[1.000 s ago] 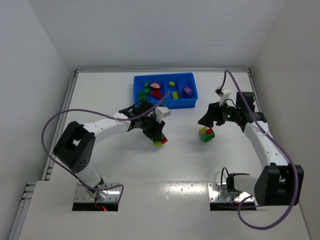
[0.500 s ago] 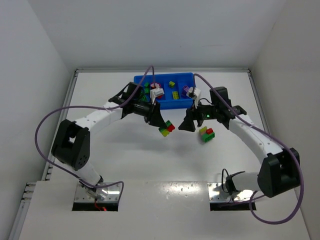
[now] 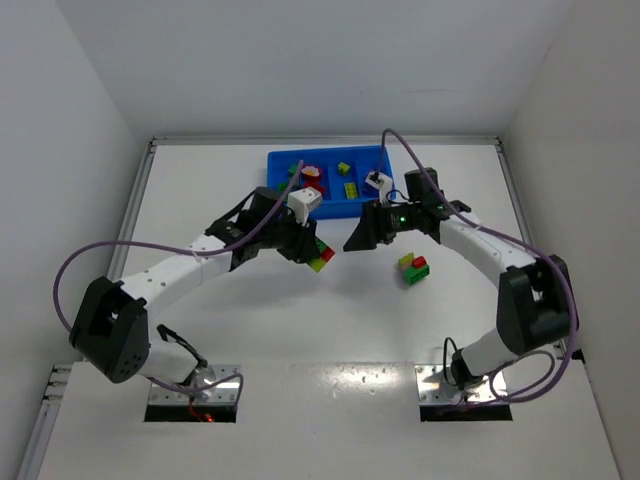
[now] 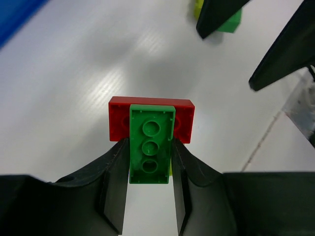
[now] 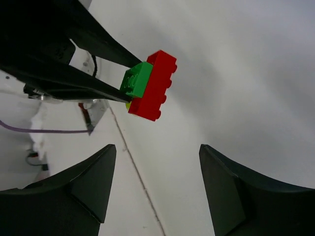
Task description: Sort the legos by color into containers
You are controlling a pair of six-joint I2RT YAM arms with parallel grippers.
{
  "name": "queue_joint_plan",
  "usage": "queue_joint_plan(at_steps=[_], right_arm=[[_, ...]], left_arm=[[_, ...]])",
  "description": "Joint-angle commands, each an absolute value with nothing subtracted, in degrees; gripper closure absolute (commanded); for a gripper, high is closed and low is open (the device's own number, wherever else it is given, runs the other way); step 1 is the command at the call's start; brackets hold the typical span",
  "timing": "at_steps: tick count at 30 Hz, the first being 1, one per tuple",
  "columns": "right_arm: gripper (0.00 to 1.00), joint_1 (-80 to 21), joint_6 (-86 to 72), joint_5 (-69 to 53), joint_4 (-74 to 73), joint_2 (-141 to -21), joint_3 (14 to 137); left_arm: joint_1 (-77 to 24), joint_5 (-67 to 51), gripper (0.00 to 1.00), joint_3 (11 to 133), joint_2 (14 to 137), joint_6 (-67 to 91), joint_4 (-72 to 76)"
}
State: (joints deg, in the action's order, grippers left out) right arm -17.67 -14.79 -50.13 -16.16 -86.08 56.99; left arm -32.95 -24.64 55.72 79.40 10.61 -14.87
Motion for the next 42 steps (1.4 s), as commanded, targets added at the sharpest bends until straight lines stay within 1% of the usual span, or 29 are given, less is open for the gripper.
queue_joint_plan(at_steps=[1,2,5,12,13,17,31,34,35,36,38,39,42], right_arm=[[0.31,-17.58,-22.14,-55.7,-11.95,-90.96,59.41],[0.31,-18.27,-23.45,-56.51,-11.26,-92.01,60.02],[0.31,-20.03,-24.6,-57.83,-10.72,-94.83,60.56],[0.31,-21.97,-25.4,-58.54,-9.49,-98.17,62.75],[0.32,-22.58,-25.4,-58.54,-9.49,-98.17,63.36],[0.32,-23.2,-25.4,-57.22,-9.49,-98.7,63.9],[0.34,-23.3,-23.55,-54.93,-9.58,-100.37,63.37],[0.37,-23.29,-23.55,-54.93,-8.96,-100.37,62.84],[0.4,-23.29,-23.55,-54.93,-8.96,-100.37,62.84],[0.45,-23.29,-23.55,-54.93,-8.96,-100.37,62.84],[0.49,-23.29,-23.03,-54.93,-8.44,-100.89,62.32],[0.52,-23.29,-23.03,-54.93,-8.44,-100.9,62.31],[0.58,-23.29,-23.03,-54.93,-8.44,-100.9,61.79]], left_arm=[[-35.24,-13.55,1.0,55.37,77.61,11.51,-10.37],[-35.24,-10.4,1.0,55.37,77.61,10.82,-10.37],[-36.64,-7.05,1.0,55.99,77.61,10.2,-10.9],[-39.29,-1.94,1.0,57.04,79.19,8.44,-11.43],[-39.98,-1.41,1.0,57.04,79.19,8.44,-11.43],[-41.22,-1.41,1.0,57.04,79.8,8.44,-11.43],[-41.22,-7.03,1.0,58.62,80.33,9.58,-11.95],[-41.22,-8.69,1.0,58.62,79.8,9.58,-12.48],[-41.22,-9.31,1.0,58.62,79.8,9.58,-12.48],[-41.22,-9.32,1.0,59.15,79.8,10.1,-12.48],[-41.22,-9.32,1.0,59.15,79.8,10.11,-12.48],[-41.22,-9.32,1.0,59.15,79.8,10.11,-12.48],[-41.22,-9.32,1.0,59.15,79.8,10.11,-12.48]])
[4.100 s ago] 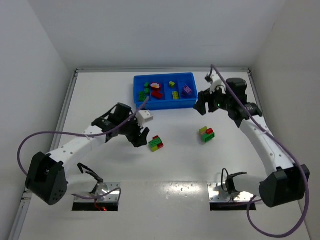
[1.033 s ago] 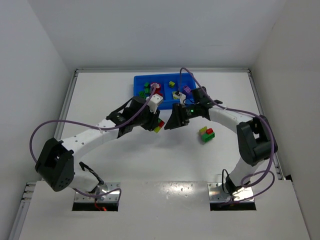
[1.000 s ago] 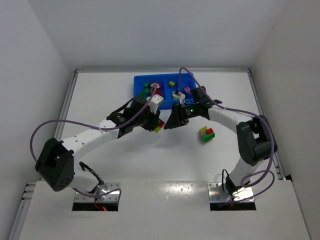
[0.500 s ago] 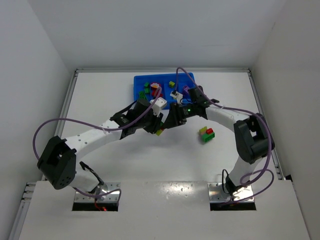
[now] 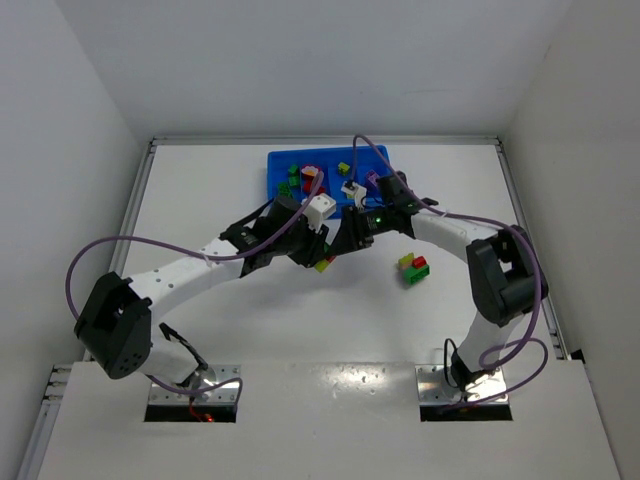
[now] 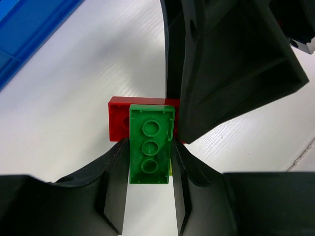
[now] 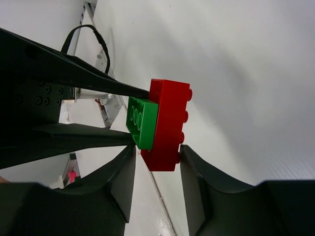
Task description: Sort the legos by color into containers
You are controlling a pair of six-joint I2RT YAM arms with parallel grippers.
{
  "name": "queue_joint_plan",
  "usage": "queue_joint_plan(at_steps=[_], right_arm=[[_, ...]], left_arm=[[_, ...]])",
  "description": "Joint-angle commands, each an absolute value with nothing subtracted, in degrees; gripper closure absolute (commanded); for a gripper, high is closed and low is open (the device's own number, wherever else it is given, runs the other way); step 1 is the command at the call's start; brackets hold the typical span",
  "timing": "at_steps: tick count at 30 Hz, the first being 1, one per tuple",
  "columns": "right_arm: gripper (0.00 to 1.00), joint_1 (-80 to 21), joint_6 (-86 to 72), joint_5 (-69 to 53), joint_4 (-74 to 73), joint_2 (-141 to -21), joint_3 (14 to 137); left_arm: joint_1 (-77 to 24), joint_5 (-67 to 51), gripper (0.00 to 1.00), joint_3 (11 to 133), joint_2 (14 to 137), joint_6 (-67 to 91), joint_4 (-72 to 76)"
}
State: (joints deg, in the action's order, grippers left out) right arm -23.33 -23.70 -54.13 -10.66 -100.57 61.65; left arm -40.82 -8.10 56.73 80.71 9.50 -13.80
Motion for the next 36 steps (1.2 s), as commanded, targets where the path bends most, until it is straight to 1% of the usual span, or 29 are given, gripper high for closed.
queue_joint_plan(at_steps=[1,5,6,9,11,12,16,19,24,26,28,33,36], right_arm=[[0.59,-23.29,-22.51,-54.93,-8.44,-100.9,61.79],[0.68,-23.29,-21.97,-54.4,-8.44,-100.9,61.26],[0.73,-23.29,-21.97,-54.4,-8.44,-100.9,61.26],[0.82,-23.29,-21.45,-53.17,-8.44,-100.9,61.26],[0.89,-23.29,-21.45,-51.69,-8.96,-100.9,60.73],[0.89,-23.29,-21.45,-51.16,-8.96,-100.9,60.73],[0.95,-22.76,-20.4,-47.39,-10.02,-100.9,60.73],[0.96,-22.76,-19.69,-42.82,-12.39,-101.43,60.73],[0.96,-21.63,-19.07,-42.28,-12.39,-101.95,61.25],[0.96,-21.1,-19.07,-42.8,-12.91,-101.95,62.75],[0.96,-20.57,-18.54,-42.8,-13.97,-101.95,64.76],[0.96,-20.04,-21.18,-42.1,-11.17,-105.11,75.3],[0.96,-20.04,-23.29,-40.78,-9.5,-110.64,86.61]], left_arm=[[-41.22,-9.32,1.0,59.15,79.8,10.11,-12.48],[-41.22,-9.32,1.0,59.68,79.8,10.11,-13.01],[-41.22,-9.32,1.0,59.68,79.8,10.11,-13.01],[-41.22,-8.7,1.0,60.2,79.28,10.11,-13.01],[-41.22,-8.09,1.0,60.21,79.28,10.11,-13.01],[-41.22,-7.48,1.0,60.21,79.28,10.11,-13.01],[-41.22,-6.77,1.0,60.21,78.75,10.11,-13.54],[-41.22,-6.25,1.0,61.26,78.75,10.11,-14.06],[-41.22,-5.71,1.0,64.24,78.23,9.58,-15.2],[-41.22,-3.17,1.0,65.12,78.22,8.96,-15.73],[-38.87,-2.64,1.0,65.74,76.91,8.44,-16.44],[-32.62,-2.64,1.0,66.27,74.71,9.49,-17.49],[-29.19,-3.25,1.0,65.49,72.34,10.02,-18.02]])
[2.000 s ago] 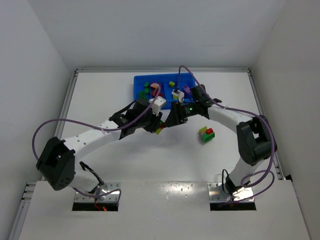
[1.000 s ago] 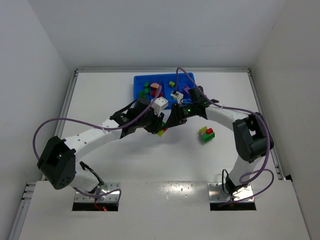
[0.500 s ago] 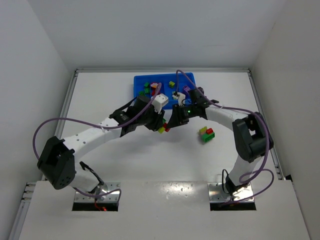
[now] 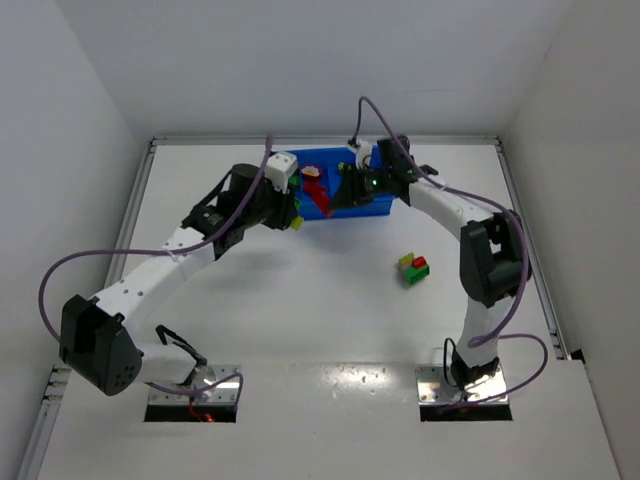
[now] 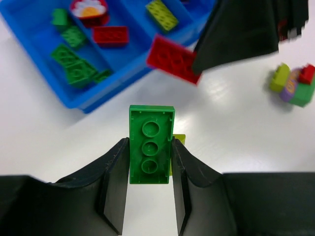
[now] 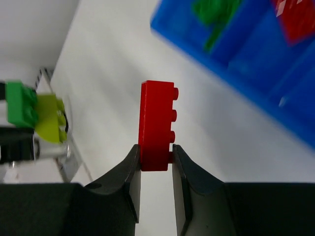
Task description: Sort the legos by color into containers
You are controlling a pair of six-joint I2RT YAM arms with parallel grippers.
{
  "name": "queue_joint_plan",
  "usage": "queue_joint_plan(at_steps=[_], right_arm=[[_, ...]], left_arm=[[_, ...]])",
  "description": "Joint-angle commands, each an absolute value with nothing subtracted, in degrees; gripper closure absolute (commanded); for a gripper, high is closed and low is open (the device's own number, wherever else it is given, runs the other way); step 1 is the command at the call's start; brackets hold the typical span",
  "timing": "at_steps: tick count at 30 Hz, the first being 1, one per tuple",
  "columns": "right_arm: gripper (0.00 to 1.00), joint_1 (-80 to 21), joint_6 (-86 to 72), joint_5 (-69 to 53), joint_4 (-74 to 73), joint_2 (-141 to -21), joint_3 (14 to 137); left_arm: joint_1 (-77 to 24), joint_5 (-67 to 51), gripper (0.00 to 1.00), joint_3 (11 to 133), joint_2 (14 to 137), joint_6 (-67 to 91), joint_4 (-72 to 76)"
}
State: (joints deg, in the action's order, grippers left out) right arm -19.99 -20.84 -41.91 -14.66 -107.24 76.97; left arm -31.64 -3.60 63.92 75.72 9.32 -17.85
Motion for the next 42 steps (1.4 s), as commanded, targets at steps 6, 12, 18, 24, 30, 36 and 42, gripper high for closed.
queue_joint_plan(at_steps=[6,12,18,24,30,36,42], right_arm=[[0.96,-22.41,-22.41,-34.56,-9.49,-121.8,102.72],[0.96,-23.47,-19.34,-30.86,-9.49,-132.79,110.12],[0.95,-23.47,-18.11,-28.83,-10.02,-136.76,112.06],[0.78,-23.47,-17.49,-27.77,-10.55,-135.62,110.83],[0.39,-23.47,-16.96,-28.56,-11.07,-129.21,106.1],[0.38,-22.42,-19.07,-35.75,-9.14,-119.11,99.08],[0.38,-21.88,-29.16,-54.82,3.5,-106.18,80.97]], left_arm=[[-23.12,-6.42,1.0,63.98,70.41,9.41,-18.63],[-20.75,-7.73,1.0,64.6,70.4,8.88,-20.04],[-20.21,-8.26,1.0,64.6,70.93,8.88,-20.57],[-20.21,-8.79,1.0,64.6,72.07,8.88,-20.57],[-20.21,-9.31,1.0,65.13,72.6,9.4,-20.04],[-20.21,-9.84,1.0,65.13,72.6,10.54,-17.67],[-20.21,-12.91,1.0,64.51,72.6,12.57,-15.3]])
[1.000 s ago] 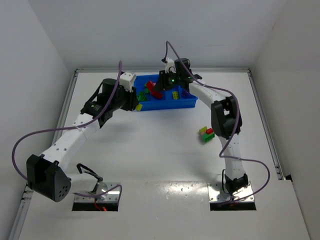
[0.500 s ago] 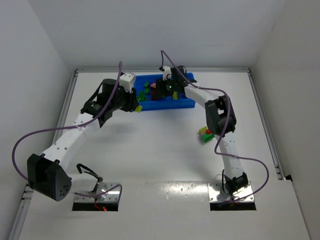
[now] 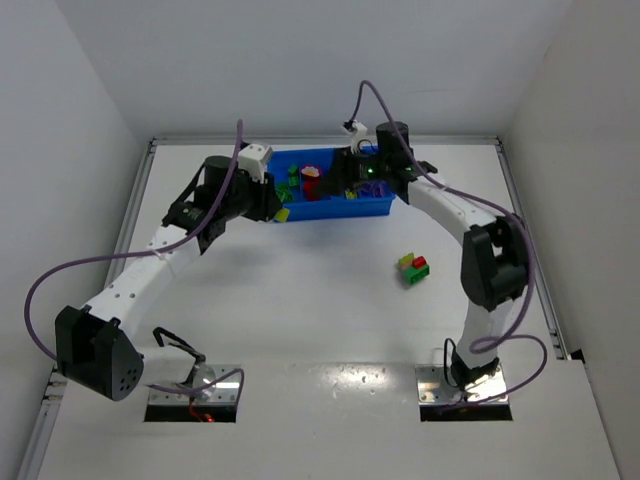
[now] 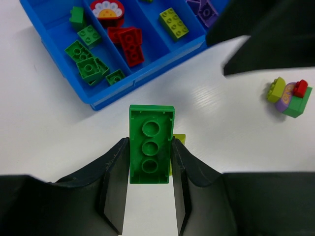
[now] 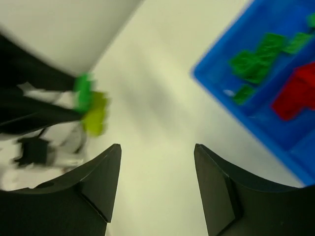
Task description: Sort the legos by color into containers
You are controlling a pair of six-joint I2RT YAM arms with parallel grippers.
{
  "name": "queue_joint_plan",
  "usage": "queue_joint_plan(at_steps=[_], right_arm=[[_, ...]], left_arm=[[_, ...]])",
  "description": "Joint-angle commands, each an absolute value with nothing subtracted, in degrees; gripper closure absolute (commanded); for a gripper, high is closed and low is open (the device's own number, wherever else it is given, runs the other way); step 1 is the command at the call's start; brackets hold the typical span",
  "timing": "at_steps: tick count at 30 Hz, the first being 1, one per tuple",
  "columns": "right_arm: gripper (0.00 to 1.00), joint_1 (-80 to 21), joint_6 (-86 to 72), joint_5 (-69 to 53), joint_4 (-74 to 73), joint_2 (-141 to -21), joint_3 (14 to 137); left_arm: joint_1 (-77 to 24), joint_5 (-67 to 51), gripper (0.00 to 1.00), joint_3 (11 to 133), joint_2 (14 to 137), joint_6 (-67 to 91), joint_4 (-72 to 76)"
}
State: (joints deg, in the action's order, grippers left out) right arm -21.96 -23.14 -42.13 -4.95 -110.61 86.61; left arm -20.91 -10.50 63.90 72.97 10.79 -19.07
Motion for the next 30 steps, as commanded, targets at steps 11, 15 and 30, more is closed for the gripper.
queue_joint_plan(at_steps=[11,15,30], right_arm=[[0.35,-26.63,-31.9,-54.84,8.0,-100.9,68.82],[0.35,-28.47,-31.9,-52.56,7.47,-100.9,69.35],[0.35,-28.48,-41.04,-47.64,14.41,-102.57,69.35]], left_arm=[[-20.74,-15.47,1.0,63.98,74.79,14.77,-14.15],[-21.36,-14.77,1.0,64.51,75.93,14.77,-14.15],[-23.82,-16.0,1.0,62.23,75.94,18.54,-11.16]])
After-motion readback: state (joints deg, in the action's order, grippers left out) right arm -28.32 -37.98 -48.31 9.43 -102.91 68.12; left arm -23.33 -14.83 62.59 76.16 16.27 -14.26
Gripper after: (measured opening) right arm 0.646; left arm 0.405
